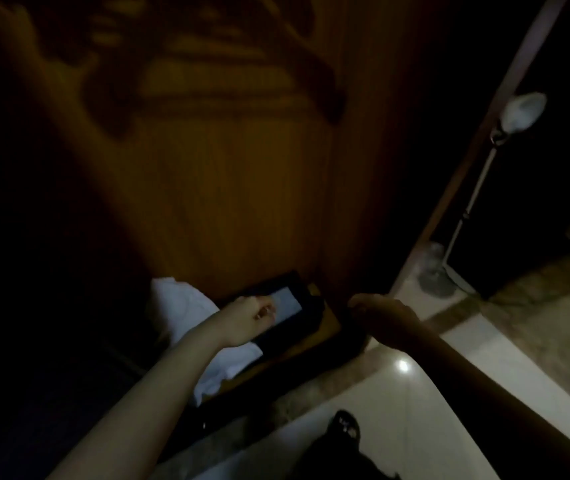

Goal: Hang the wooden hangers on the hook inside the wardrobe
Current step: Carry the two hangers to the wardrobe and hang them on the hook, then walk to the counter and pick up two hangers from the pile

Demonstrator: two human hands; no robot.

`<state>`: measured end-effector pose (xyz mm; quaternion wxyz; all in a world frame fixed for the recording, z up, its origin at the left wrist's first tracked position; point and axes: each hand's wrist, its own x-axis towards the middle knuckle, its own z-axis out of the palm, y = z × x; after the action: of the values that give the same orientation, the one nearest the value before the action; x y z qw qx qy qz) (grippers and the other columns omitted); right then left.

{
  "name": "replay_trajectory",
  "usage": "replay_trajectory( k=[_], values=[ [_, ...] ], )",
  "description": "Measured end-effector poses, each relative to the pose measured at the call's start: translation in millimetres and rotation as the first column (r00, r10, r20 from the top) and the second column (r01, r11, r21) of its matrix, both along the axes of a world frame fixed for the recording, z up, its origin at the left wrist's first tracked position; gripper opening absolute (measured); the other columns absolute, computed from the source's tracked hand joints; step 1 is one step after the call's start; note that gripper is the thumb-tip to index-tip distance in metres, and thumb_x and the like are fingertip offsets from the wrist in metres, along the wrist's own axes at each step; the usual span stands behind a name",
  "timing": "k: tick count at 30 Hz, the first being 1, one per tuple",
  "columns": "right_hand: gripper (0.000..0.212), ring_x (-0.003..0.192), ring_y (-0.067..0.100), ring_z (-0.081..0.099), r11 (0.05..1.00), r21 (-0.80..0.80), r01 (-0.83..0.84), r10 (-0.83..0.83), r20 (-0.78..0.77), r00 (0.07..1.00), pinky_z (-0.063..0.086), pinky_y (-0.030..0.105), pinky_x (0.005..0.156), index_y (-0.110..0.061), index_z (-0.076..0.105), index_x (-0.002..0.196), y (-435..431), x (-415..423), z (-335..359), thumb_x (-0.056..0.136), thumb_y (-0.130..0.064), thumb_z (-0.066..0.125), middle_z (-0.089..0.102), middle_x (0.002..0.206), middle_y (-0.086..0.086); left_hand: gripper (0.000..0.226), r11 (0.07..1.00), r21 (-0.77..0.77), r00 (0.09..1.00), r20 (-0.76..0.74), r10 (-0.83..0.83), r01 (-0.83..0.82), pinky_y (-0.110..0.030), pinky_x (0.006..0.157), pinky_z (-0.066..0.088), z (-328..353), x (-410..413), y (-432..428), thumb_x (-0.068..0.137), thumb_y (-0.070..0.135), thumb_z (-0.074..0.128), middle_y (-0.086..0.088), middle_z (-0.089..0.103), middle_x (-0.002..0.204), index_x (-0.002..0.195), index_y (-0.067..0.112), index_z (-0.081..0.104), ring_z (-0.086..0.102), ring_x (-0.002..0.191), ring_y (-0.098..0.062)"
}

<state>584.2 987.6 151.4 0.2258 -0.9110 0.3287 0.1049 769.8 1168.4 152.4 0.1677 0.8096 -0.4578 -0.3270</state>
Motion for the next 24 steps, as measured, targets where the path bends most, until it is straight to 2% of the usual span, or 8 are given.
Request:
replay_trajectory(
  k=[5,8,11,16,19,21,22,24],
  values=[
    [0.031,0.103,0.020,0.062,0.972,0.102,0.211,-0.197,-0.133,0.971,0.049,0.028,0.084,-0.027,0.054,0.123,16,-94,-70,0.095,-0.035,0.043,0.062,0.120,0.000,0.018,0.985,0.160,0.980,-0.194,-0.038,0.070,-0.029,0.077,0.046,-75,-46,8,0.096,0.031,0.046,-0.009,0.064,0.100,0.100,0.017,0.057,0.059,0.092,-0.020],
    [0.028,0.102,0.021,0.062,0.920,0.177,0.349,-0.306,-0.231,0.924,0.047,0.029,0.084,-0.027,0.057,0.118,30,-143,-95,0.095,-0.032,0.044,0.063,0.117,0.000,0.020,0.968,0.225,0.968,-0.246,-0.050,0.107,-0.033,0.086,0.048,-109,-75,14,0.096,0.028,0.046,-0.009,0.064,0.103,0.100,0.013,0.059,0.059,0.098,-0.023],
    [0.028,0.103,0.021,0.061,0.857,0.207,0.472,-0.394,-0.328,0.858,0.048,0.030,0.086,-0.024,0.056,0.119,45,-194,-123,0.094,-0.031,0.044,0.062,0.118,0.002,0.014,0.937,0.319,0.956,-0.291,-0.043,0.139,-0.025,0.071,0.045,-141,-104,25,0.096,0.023,0.046,-0.006,0.059,0.093,0.094,0.013,0.057,0.057,0.089,-0.020],
    [0.029,0.090,0.026,0.064,0.627,0.324,0.708,-0.548,-0.463,0.697,0.051,0.033,0.081,-0.013,0.060,0.117,74,-285,-171,0.093,-0.025,0.047,0.066,0.110,0.011,0.017,0.848,0.509,0.936,-0.349,0.044,0.150,-0.027,0.071,0.040,-189,-156,47,0.097,0.022,0.044,-0.009,0.053,0.093,0.087,0.010,0.049,0.053,0.085,-0.018],
    [0.027,0.074,0.027,0.060,0.427,0.385,0.819,-0.645,-0.505,0.574,0.052,0.035,0.076,-0.002,0.059,0.116,91,-333,-183,0.094,-0.015,0.048,0.065,0.094,0.017,0.017,0.771,0.590,0.931,-0.365,-0.010,0.240,-0.024,0.073,0.040,-201,-189,46,0.098,0.026,0.041,-0.007,0.054,0.099,0.095,0.012,0.051,0.051,0.091,-0.018],
    [0.029,0.068,0.024,0.058,0.349,0.394,0.850,-0.664,-0.537,0.521,0.053,0.027,0.068,0.003,0.057,0.119,102,-363,-186,0.095,-0.010,0.046,0.064,0.096,0.021,0.021,0.733,0.608,0.923,-0.378,-0.071,0.305,-0.022,0.068,0.039,-205,-209,38,0.098,0.029,0.041,-0.009,0.055,0.105,0.100,0.012,0.053,0.051,0.091,-0.017],
    [0.029,0.071,0.026,0.059,0.322,0.391,0.862,-0.668,-0.551,0.500,0.051,0.024,0.065,0.005,0.056,0.119,107,-378,-187,0.095,-0.008,0.045,0.064,0.103,0.025,0.021,0.720,0.606,0.917,-0.384,-0.108,0.339,-0.020,0.064,0.039,-207,-218,31,0.098,0.029,0.041,-0.010,0.056,0.108,0.100,0.013,0.053,0.051,0.091,-0.017],
    [0.029,0.093,0.035,0.061,0.295,0.380,0.877,-0.676,-0.565,0.473,0.050,0.032,0.077,0.008,0.057,0.117,114,-404,-188,0.095,-0.005,0.044,0.061,0.116,0.028,0.019,0.708,0.595,0.908,-0.387,-0.163,0.381,-0.021,0.065,0.040,-209,-234,13,0.098,0.028,0.042,-0.012,0.058,0.112,0.100,0.013,0.053,0.052,0.092,-0.017]
  ],
)
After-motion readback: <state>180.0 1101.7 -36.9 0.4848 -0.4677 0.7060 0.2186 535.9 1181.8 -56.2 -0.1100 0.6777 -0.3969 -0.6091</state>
